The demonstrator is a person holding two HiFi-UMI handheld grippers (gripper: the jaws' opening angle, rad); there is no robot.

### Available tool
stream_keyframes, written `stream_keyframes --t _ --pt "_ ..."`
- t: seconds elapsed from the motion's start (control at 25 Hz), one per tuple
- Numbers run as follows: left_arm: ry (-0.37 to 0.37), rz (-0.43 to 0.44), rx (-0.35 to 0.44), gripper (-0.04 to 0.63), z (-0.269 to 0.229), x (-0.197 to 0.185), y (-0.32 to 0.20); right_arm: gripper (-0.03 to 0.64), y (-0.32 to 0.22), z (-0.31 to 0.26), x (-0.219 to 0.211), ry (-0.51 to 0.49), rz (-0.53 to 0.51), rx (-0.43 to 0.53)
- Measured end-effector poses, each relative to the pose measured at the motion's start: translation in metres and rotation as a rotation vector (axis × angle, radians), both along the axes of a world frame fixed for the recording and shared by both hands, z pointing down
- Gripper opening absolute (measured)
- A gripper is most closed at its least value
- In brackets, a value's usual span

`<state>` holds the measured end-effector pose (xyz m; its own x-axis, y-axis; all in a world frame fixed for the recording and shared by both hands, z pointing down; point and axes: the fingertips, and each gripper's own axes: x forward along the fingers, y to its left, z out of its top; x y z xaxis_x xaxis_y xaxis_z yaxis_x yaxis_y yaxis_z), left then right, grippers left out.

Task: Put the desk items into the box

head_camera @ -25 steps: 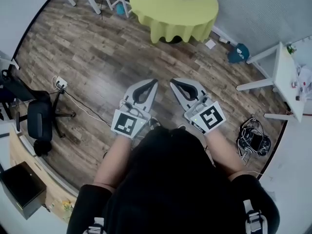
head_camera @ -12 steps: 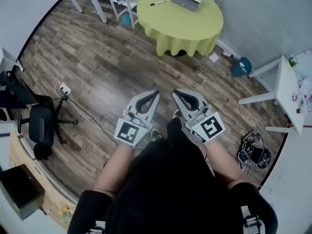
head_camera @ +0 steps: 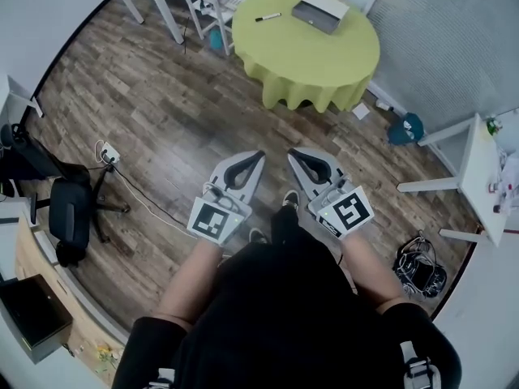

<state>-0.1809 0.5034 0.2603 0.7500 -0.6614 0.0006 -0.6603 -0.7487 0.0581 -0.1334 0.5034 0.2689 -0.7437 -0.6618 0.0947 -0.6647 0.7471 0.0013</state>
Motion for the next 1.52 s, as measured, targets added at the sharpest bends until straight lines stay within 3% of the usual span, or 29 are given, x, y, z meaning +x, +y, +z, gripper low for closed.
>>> stream_keyframes --t 0.76,1.08,1.52 --pt "-0.029 -0.086 -0.008 0.011 0.005 0.079 -0.137 0.017 -0.137 0.005 0.067 -0.024 -0.124 -0.019" --pt "-0.035 -0.099 -0.017 0.011 0.012 0.073 -0.192 0.017 -0.191 0.012 0.065 -0.016 -0.135 -0.035" --pt "-0.019 -0.037 -0.028 0.011 0.025 0.043 -0.306 0.017 -0.302 0.021 0.038 0.003 -0.067 -0.049"
